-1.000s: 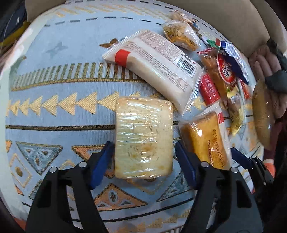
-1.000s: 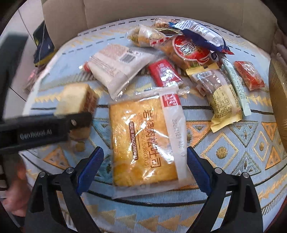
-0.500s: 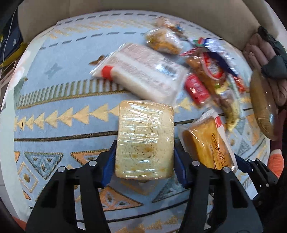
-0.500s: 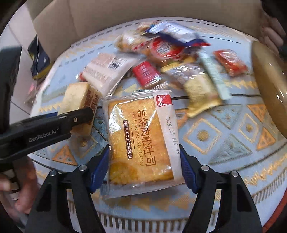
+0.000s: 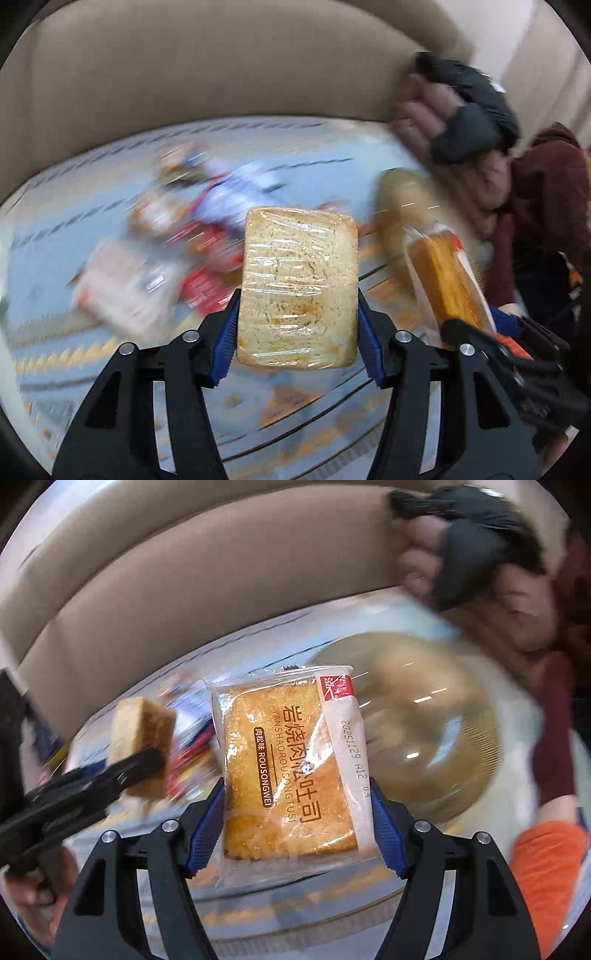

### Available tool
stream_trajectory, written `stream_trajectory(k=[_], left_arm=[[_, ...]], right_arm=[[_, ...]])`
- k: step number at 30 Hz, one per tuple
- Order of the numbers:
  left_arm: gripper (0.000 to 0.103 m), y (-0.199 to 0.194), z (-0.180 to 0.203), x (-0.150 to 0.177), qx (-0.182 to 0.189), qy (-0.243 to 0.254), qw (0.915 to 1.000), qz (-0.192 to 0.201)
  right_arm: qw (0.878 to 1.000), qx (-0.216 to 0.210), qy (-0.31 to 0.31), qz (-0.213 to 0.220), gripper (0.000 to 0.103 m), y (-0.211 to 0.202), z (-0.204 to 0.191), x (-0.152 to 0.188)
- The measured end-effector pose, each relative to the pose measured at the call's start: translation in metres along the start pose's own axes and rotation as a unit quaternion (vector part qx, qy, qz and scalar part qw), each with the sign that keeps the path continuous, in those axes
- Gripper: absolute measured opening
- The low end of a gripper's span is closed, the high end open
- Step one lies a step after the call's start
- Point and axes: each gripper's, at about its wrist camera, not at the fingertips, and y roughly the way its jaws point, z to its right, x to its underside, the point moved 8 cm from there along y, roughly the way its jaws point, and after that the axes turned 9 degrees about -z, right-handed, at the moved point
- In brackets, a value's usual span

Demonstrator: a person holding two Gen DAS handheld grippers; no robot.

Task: Organize snacks
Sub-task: 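Lower both held breads into the gold bowl and open both tools, then grasp the white bread bag with the left tool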

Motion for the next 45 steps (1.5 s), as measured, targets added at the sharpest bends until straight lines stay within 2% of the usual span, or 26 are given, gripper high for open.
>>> stream_trajectory(k=[1, 6, 8, 12, 13, 17, 20, 23, 26, 28, 31, 33, 35, 36, 39, 42, 45], left_arm=[[0.056, 0.003, 0.012, -0.004, 0.012, 0.008, 0.9999, 0.000], [0.056, 0.037, 0.087, -0.036, 0.049, 0.066, 0.9966, -0.005], [0.056, 0.048, 0.101, -0.041, 0.058, 0.074, 0.9956, -0.010], [0.060, 0.071, 0.123, -0.058, 0.061, 0.085, 0.9945, -0.007], [0.072, 0.075, 0.123, -0.063, 0.056, 0.085, 0.9949, -0.002], [0.074, 0.065, 0.115, -0.067, 0.062, 0.084, 0.9945, 0.007], [0.074, 0.046, 0.099, -0.068, 0.051, 0.084, 0.9950, 0.017], [0.074, 0.013, 0.071, -0.066, 0.046, 0.068, 0.9961, 0.034], [0.074, -0.025, 0.034, -0.062, 0.031, 0.048, 0.9970, 0.053], [0.076, -0.054, 0.000, -0.057, 0.013, 0.030, 0.9970, 0.070], [0.088, -0.090, -0.056, -0.042, -0.010, -0.017, 0.9957, 0.091], [0.088, -0.103, -0.097, -0.027, -0.030, -0.058, 0.9937, 0.091], [0.088, -0.105, -0.141, -0.009, -0.050, -0.113, 0.9892, 0.079], [0.088, -0.100, -0.168, 0.003, -0.052, -0.154, 0.9845, 0.067], [0.087, -0.082, -0.210, 0.028, -0.050, -0.226, 0.9721, 0.036], [0.087, -0.059, -0.233, 0.045, -0.052, -0.265, 0.9626, 0.016], [0.087, -0.034, -0.236, 0.051, -0.039, -0.292, 0.9556, -0.007]], right_arm=[[1.000, 0.000, 0.000, 0.000, 0.071, 0.000, 0.000, 0.000], [0.998, 0.030, 0.052, 0.012, 0.071, 0.007, 0.051, -0.021], [0.997, 0.037, 0.063, 0.013, 0.073, 0.013, 0.066, -0.027], [0.995, 0.047, 0.084, 0.016, 0.075, 0.020, 0.085, -0.029], [0.995, 0.039, 0.092, 0.017, 0.075, 0.019, 0.088, -0.029], [0.995, 0.030, 0.092, 0.020, 0.075, 0.011, 0.092, -0.024], [0.996, 0.004, 0.086, 0.021, 0.075, -0.002, 0.072, -0.019], [0.998, -0.019, 0.062, 0.023, 0.080, -0.015, 0.039, -0.016], [0.998, -0.052, 0.023, 0.024, 0.082, -0.026, -0.011, -0.011], [0.997, -0.073, 0.003, 0.023, 0.086, -0.029, -0.044, -0.005], [0.994, -0.101, -0.030, 0.010, 0.088, -0.016, -0.092, 0.013], [0.993, -0.110, -0.049, -0.007, 0.088, 0.003, -0.118, 0.030], [0.991, -0.115, -0.063, -0.021, 0.088, 0.020, -0.134, 0.046], [0.990, -0.116, -0.071, -0.028, 0.088, 0.029, -0.142, 0.055], [0.989, -0.102, -0.100, -0.047, 0.088, 0.053, -0.156, 0.075], [0.988, -0.086, -0.115, -0.057, 0.088, 0.072, -0.154, 0.084], [0.988, -0.094, -0.105, -0.068, 0.088, 0.083, -0.144, 0.084]])
